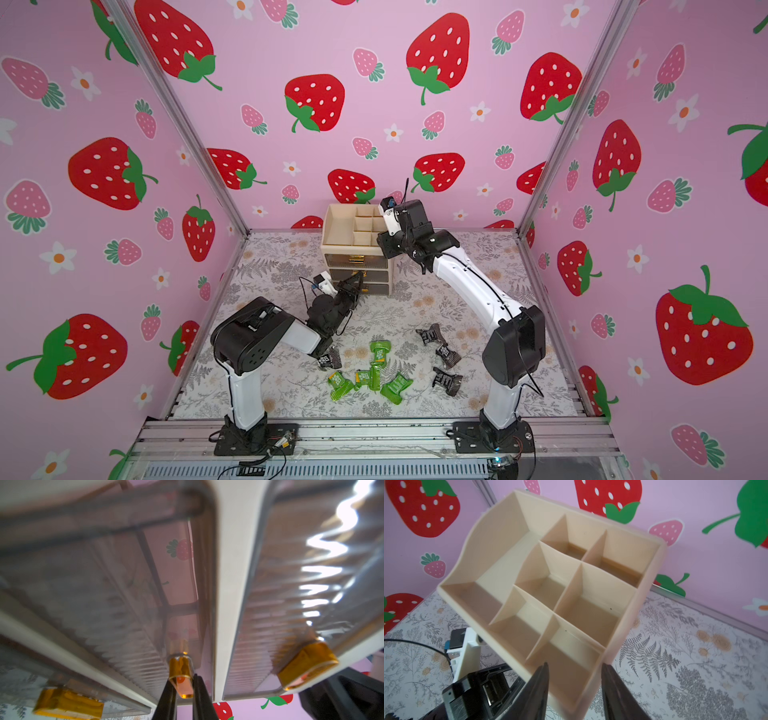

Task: Place the cookies into the drawer by color
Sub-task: Open the drawer in the storage box.

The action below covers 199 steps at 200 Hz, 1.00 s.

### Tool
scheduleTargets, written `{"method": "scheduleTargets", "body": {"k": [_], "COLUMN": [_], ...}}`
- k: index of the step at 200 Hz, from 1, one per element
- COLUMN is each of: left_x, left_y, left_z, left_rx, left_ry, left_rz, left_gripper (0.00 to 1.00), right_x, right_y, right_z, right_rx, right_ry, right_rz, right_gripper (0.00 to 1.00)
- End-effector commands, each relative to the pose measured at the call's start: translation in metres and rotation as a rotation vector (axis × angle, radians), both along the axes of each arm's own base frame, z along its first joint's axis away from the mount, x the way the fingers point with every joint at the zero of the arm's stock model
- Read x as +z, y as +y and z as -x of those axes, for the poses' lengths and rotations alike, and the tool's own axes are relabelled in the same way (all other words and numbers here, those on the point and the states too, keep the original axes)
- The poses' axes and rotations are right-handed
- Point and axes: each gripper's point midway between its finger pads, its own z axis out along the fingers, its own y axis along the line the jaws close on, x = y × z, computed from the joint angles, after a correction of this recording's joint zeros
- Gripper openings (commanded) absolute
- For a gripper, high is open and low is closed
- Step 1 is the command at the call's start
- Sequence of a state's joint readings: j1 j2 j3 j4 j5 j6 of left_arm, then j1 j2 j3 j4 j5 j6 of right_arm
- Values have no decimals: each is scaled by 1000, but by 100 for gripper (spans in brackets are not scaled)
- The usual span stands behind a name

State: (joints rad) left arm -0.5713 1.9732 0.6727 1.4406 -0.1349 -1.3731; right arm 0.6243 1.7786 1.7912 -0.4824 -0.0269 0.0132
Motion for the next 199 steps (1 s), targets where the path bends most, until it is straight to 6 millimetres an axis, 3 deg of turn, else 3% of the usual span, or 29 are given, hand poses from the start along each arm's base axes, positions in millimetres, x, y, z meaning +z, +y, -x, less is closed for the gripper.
{"method": "scheduleTargets", "body": {"k": [1, 29, 84, 148, 199], "left_x": [-17, -21, -17, -17, -5], "left_y": [-8, -12, -7, -6, -6], "left_z": [2, 0, 2, 5, 28], "left_rx": [-38, -54, -48, -68, -104], "left_ry": [15, 24, 20, 28, 12], "left_rz": [-69, -60, -60, -50, -57], "left_gripper": [0, 0, 0, 0, 0], "right_x": [47, 45, 14, -12, -21], "right_y": [29, 47, 65, 61, 56], "right_z": [29, 29, -6, -20, -29], "right_rx": [178, 253, 254, 218, 180], "right_ry": [-184, -187, -145, -131, -127], "right_rz": [25, 37, 163, 249, 290], "right_gripper": [46, 45, 42, 39, 37]}}
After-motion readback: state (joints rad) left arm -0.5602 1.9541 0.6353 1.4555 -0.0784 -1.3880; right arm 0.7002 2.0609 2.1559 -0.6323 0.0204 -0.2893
